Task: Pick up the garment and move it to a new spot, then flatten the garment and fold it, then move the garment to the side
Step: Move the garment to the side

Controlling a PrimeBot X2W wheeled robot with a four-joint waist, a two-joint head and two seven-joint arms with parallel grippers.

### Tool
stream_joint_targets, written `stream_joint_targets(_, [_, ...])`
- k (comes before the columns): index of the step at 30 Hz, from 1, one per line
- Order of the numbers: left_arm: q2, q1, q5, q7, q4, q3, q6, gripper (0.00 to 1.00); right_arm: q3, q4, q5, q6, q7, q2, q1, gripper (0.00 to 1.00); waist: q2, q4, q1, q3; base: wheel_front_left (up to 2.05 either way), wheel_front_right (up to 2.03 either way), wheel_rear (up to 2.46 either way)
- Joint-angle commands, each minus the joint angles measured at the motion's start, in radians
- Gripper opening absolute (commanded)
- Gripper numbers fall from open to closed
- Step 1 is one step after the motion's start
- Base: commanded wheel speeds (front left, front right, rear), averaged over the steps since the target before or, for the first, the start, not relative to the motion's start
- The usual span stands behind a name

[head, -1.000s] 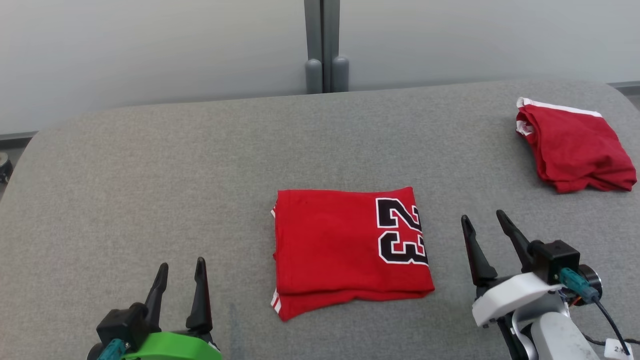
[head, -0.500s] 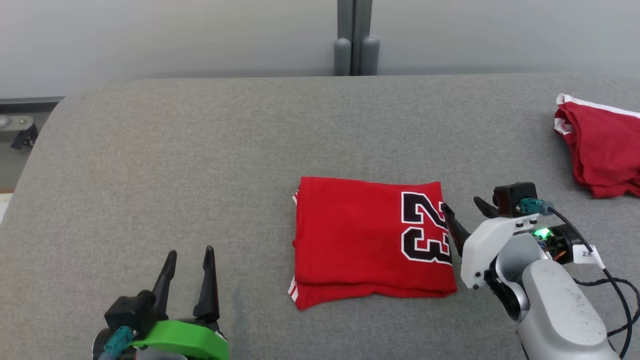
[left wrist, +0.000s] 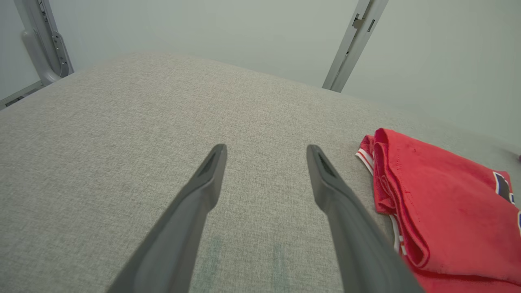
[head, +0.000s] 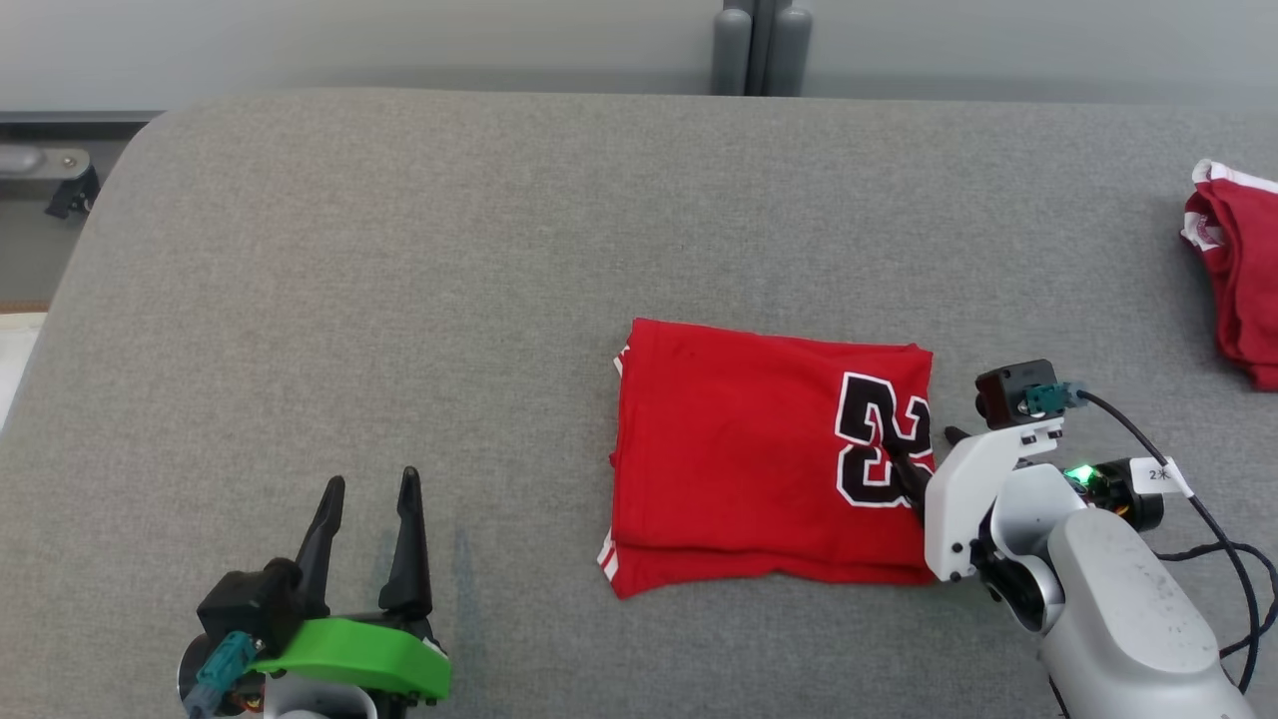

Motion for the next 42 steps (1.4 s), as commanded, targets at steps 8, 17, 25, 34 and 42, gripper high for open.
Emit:
stream_joint_targets(8, [0.001,-0.036,-0.001,0.0,-0.004,-0.009,-0.003,1.0,0.056,0.042,-0.006,-0.001,-0.005,0.004,-0.063,0.0,0.0,-0.016,0.0,0.032,0.0,0.0,0.0])
stream_joint_targets(17, [0.001,-0.06,0.014,0.0,-0.026,-0.004,-0.003,1.0,0.065,0.029,-0.031,-0.001,-0.042,-0.071,-0.156,0.0,0.0,-0.124,0.0,0.062,0.0,0.0,0.0])
stream_joint_targets(25, [0.003,-0.094,0.039,0.0,-0.055,0.011,-0.003,1.0,0.039,-0.029,-0.033,-0.001,-0.034,-0.156,-0.21,0.0,0.0,-0.286,0.0,0.12,0.0,0.0,0.0])
stream_joint_targets(34, [0.034,-0.143,0.055,0.0,-0.055,-0.036,-0.003,1.0,0.001,-0.074,-0.026,-0.001,-0.052,-0.156,-0.245,0.0,0.0,-0.437,0.0,0.185,0.0,0.0,0.0])
stream_joint_targets(42, [0.06,-0.165,0.055,0.0,-0.043,-0.069,-0.003,1.0,-0.007,-0.08,-0.039,-0.001,-0.077,-0.135,-0.265,0.0,0.0,-0.48,0.0,0.215,0.0,0.0,0.0])
